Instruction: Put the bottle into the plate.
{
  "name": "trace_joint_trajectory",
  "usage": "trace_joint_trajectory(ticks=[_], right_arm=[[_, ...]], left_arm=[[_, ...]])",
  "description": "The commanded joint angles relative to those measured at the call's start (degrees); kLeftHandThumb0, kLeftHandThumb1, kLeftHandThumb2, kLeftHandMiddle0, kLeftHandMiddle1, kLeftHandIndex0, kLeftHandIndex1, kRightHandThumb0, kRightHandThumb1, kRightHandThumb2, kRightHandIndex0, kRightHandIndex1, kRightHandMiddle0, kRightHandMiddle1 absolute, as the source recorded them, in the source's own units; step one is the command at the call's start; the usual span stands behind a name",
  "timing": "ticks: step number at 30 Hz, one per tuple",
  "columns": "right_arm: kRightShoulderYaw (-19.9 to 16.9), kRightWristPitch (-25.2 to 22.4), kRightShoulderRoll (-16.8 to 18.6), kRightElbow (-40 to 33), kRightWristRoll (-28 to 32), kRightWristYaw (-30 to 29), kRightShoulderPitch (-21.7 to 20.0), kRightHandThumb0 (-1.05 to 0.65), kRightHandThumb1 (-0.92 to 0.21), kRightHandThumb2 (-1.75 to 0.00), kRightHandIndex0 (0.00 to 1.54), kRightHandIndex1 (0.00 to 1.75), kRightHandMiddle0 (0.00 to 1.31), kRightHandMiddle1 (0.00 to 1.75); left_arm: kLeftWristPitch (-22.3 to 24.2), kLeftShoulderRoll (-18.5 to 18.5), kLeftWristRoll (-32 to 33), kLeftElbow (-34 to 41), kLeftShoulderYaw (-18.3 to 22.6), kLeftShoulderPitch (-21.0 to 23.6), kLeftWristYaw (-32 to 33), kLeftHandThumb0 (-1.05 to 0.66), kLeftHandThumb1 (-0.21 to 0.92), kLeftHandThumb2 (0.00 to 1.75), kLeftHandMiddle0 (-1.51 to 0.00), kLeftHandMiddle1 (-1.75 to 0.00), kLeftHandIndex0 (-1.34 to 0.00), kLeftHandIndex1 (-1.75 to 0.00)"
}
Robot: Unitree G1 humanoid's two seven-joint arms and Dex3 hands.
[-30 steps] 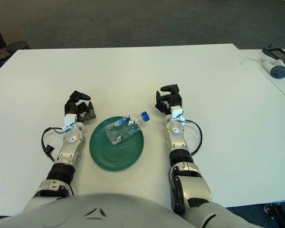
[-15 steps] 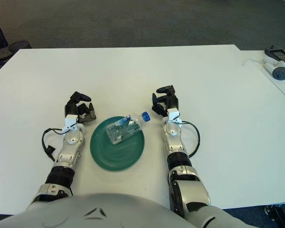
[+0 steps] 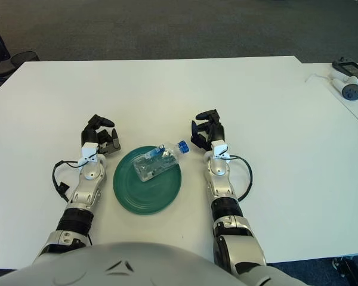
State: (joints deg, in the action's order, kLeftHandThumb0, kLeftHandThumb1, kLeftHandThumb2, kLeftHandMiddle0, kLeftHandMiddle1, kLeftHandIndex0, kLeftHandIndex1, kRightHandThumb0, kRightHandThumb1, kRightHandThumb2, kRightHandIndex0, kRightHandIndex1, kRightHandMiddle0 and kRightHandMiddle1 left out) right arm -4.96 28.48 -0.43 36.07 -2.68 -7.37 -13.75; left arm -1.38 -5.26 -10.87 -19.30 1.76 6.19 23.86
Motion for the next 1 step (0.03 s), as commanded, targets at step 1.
trace_joint_trajectory(ticks=[1], right_arm=[[0.08,-2.13,0.51,0.33,0.87,0.63,2.91,0.00,-0.62,-0.93,0.31,1.71,0.29,1.71]], left_arm=[[1.61,0.09,-0.51,-1.04,0.31,-0.76,0.92,-0.52,0.18,1.48,-1.23,-1.75,-0.72,-1.75]])
